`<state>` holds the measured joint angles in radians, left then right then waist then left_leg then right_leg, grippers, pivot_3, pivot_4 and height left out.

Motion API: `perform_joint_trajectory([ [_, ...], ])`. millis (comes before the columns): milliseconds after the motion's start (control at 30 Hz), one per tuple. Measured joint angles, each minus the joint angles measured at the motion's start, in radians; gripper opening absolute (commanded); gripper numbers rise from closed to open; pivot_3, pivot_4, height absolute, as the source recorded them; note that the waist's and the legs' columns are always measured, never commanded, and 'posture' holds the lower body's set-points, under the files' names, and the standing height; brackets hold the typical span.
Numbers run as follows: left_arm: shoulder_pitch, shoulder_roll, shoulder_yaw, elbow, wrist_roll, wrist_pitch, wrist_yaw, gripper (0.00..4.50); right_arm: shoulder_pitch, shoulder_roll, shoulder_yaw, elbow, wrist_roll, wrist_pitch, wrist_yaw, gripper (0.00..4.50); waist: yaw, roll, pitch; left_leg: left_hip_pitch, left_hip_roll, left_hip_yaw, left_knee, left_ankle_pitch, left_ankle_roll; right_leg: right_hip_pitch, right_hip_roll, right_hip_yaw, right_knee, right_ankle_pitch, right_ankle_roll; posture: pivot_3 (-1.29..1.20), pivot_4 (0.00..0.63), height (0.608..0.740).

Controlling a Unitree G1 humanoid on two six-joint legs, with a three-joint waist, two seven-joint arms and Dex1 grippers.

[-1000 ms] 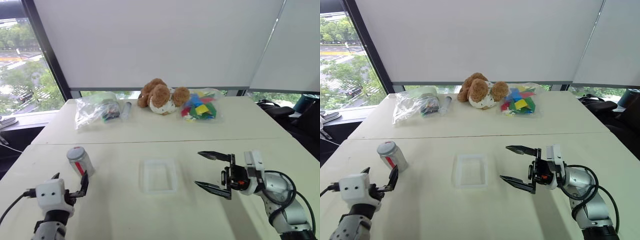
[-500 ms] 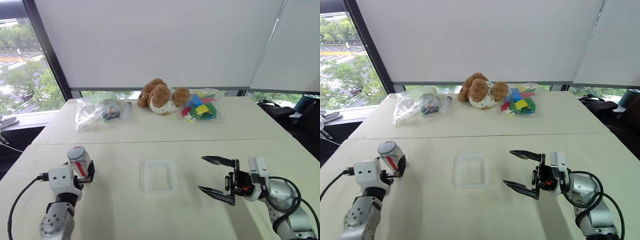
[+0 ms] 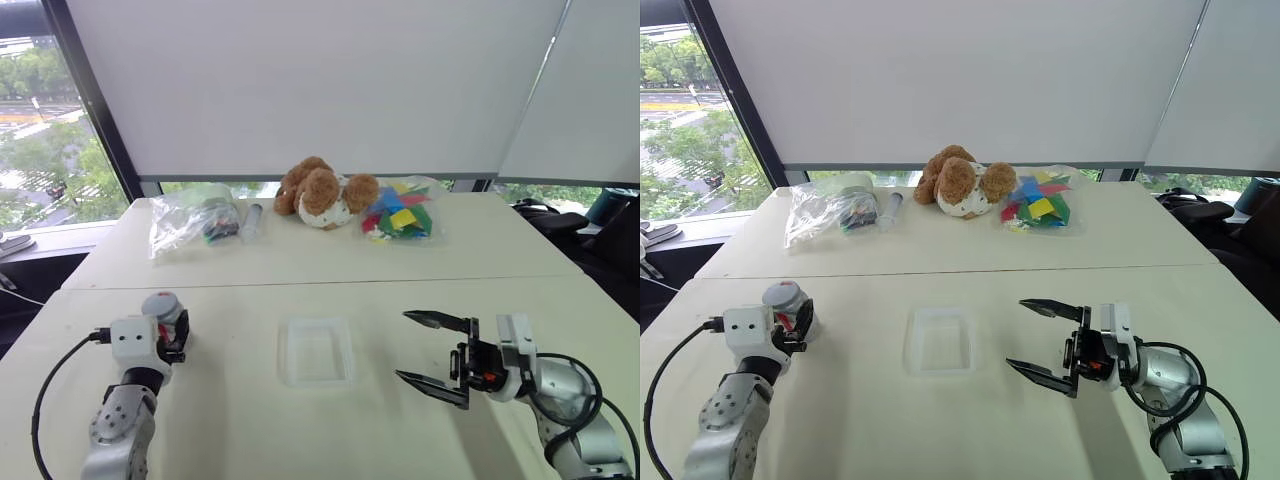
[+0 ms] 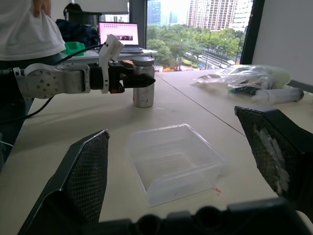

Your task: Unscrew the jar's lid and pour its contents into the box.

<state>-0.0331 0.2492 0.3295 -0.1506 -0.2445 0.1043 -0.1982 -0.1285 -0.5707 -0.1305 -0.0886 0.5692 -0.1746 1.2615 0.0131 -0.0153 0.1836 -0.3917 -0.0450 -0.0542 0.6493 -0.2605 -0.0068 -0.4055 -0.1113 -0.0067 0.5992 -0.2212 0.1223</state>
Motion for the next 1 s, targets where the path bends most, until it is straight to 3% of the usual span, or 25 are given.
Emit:
perform_joint_trajectory([
  [167, 0.023, 0.184, 0.086, -0.059, -0.239, 0.027, -0.268, 2.18, -0.063, -0.004, 0.005, -0.028, 0.023, 0.12, -0.075, 4.5, -0.007, 0.001, 0.001, -0.001, 0.002, 0.0, -0.001, 0.0, 0.0, -0.002, 0.001, 0.001, 0.0, -0.001, -0.005, 0.0, 0.15, 0.74],
  [300, 0.025, 0.418, 0.092, -0.166, -0.429, 0.197, -0.505, 2.18, -0.236, -0.025, 0.057, -0.154, 0.126, 0.444, -0.242, 4.5, -0.007, 0.004, 0.002, -0.001, 0.002, 0.0, -0.001, 0.0, -0.001, -0.003, 0.0, 0.001, 0.001, -0.001, -0.006, 0.0, 0.15, 0.74],
  [400, -0.013, 0.501, 0.026, -0.219, -0.502, 0.3, -0.616, 2.18, -0.41, 0.002, 0.106, -0.221, 0.243, 0.683, -0.373, 4.5, -0.002, 0.005, 0.002, -0.001, 0.002, 0.0, -0.002, 0.0, -0.001, -0.003, -0.001, 0.001, 0.0, -0.001, -0.006, 0.0, 0.15, 0.74],
  [633, -0.187, 0.487, -0.162, -0.224, -0.496, 0.366, -0.678, 2.18, -0.667, 0.101, 0.261, -0.212, 0.278, 0.91, -0.435, 4.5, -0.005, 0.005, 0.002, -0.003, 0.001, 0.0, -0.002, 0.0, 0.0, -0.005, 0.001, 0.001, 0.0, 0.0, -0.005, 0.0, 0.15, 0.74],
  [833, -0.227, 0.419, -0.23, -0.211, -0.453, 0.351, -0.685, 2.18, -0.754, 0.182, 0.335, -0.128, 0.188, 0.933, -0.46, 4.5, -0.014, 0.005, 0.002, -0.003, 0.001, 0.0, -0.002, 0.001, -0.001, -0.007, 0.002, 0.001, 0.005, 0.002, -0.002, 0.0, 0.15, 0.74],
  [1000, -0.227, 0.386, -0.24, -0.216, -0.438, 0.345, -0.682, 2.18, -0.778, 0.186, 0.384, -0.076, 0.099, 0.92, -0.423, 4.5, -0.025, 0.005, 0.002, -0.003, 0.001, 0.0, -0.001, 0.001, -0.001, -0.009, 0.002, 0.001, 0.009, 0.002, -0.002, 0.0, 0.15, 0.74],
])
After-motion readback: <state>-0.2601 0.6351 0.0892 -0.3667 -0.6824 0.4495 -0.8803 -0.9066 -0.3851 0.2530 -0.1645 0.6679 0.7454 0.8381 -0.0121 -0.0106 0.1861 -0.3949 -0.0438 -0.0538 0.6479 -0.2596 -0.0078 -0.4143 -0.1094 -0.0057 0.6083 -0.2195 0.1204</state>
